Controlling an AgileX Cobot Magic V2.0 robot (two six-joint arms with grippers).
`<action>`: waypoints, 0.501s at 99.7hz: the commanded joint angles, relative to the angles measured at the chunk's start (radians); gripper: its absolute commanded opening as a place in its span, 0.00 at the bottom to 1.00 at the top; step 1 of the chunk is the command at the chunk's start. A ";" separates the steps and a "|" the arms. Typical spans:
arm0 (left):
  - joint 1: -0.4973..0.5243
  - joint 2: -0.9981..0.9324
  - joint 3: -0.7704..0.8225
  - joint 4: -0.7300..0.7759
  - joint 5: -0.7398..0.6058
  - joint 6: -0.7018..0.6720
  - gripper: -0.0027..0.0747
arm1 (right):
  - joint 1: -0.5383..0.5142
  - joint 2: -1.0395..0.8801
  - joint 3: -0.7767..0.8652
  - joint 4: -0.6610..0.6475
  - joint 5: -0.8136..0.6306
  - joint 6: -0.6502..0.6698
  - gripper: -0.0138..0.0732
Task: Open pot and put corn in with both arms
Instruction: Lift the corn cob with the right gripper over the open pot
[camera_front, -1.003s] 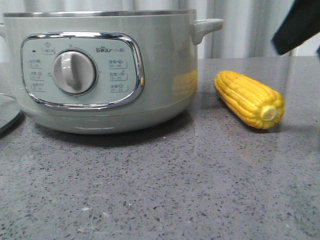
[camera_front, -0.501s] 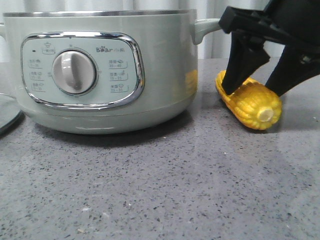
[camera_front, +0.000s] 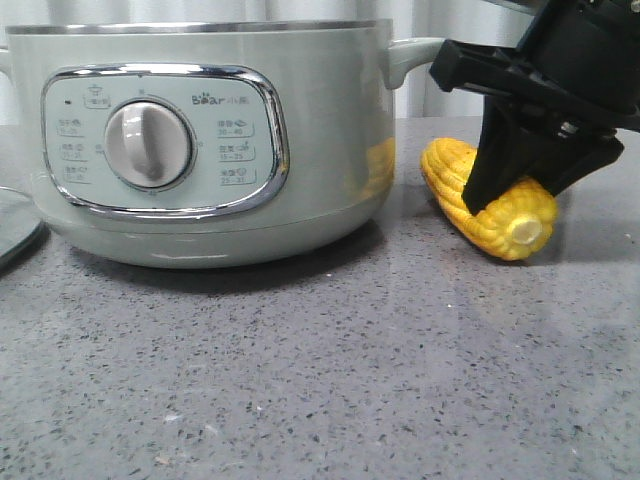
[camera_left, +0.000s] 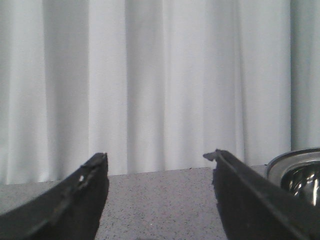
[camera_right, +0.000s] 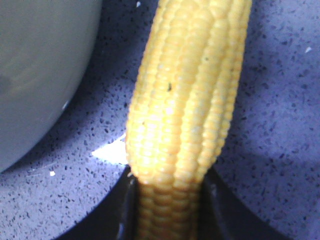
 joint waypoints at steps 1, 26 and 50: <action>0.000 -0.002 -0.038 -0.004 -0.067 -0.007 0.56 | -0.017 -0.048 -0.026 -0.023 0.040 0.016 0.09; 0.000 -0.008 -0.038 -0.004 -0.074 -0.007 0.56 | -0.122 -0.218 -0.026 -0.054 0.086 0.047 0.09; 0.000 -0.008 -0.038 -0.004 -0.074 -0.007 0.56 | -0.100 -0.356 -0.111 -0.043 0.100 0.047 0.09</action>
